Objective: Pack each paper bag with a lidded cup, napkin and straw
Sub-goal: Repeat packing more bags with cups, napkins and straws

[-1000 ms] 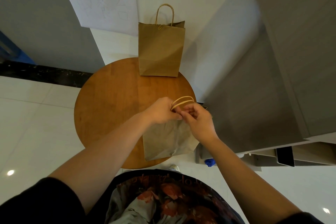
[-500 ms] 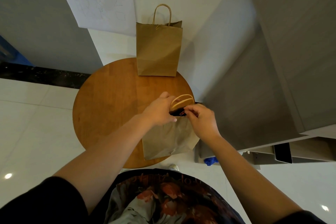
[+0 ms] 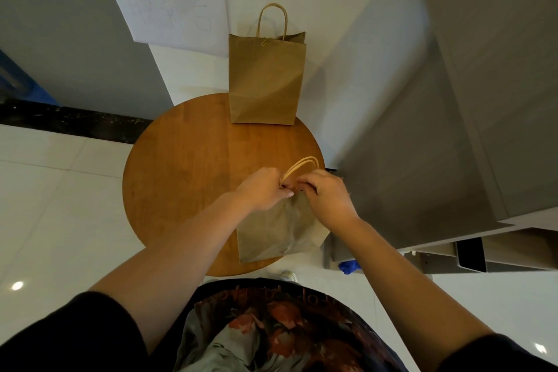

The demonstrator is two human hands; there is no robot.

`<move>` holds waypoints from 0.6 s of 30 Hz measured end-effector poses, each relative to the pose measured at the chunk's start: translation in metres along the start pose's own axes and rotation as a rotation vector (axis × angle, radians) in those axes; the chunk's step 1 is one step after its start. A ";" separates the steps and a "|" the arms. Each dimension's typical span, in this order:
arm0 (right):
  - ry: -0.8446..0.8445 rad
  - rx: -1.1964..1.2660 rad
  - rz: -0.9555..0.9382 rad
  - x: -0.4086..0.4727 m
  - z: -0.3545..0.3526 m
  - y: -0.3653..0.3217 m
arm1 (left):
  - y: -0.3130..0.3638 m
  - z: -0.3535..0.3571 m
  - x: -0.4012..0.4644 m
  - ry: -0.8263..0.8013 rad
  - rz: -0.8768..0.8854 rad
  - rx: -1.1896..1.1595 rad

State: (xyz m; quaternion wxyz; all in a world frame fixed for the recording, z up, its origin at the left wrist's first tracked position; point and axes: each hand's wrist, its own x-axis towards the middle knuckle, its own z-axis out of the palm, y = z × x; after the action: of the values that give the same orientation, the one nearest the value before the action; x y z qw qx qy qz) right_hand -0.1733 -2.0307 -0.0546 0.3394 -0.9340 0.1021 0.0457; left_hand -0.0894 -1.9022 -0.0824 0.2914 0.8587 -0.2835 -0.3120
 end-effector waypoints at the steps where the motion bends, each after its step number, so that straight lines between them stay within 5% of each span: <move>1: -0.001 -0.012 -0.003 0.001 0.000 0.000 | 0.000 0.000 0.000 0.005 0.002 0.000; 18: 0.016 -0.272 -0.096 0.005 0.020 0.010 | -0.004 -0.002 0.004 0.052 -0.008 -0.042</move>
State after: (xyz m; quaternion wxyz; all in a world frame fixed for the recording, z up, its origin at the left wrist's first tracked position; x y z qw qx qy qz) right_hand -0.1705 -2.0259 -0.0769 0.2108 -0.9755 0.0527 0.0355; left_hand -0.0849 -1.9017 -0.0851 0.3156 0.8614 -0.2657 -0.2964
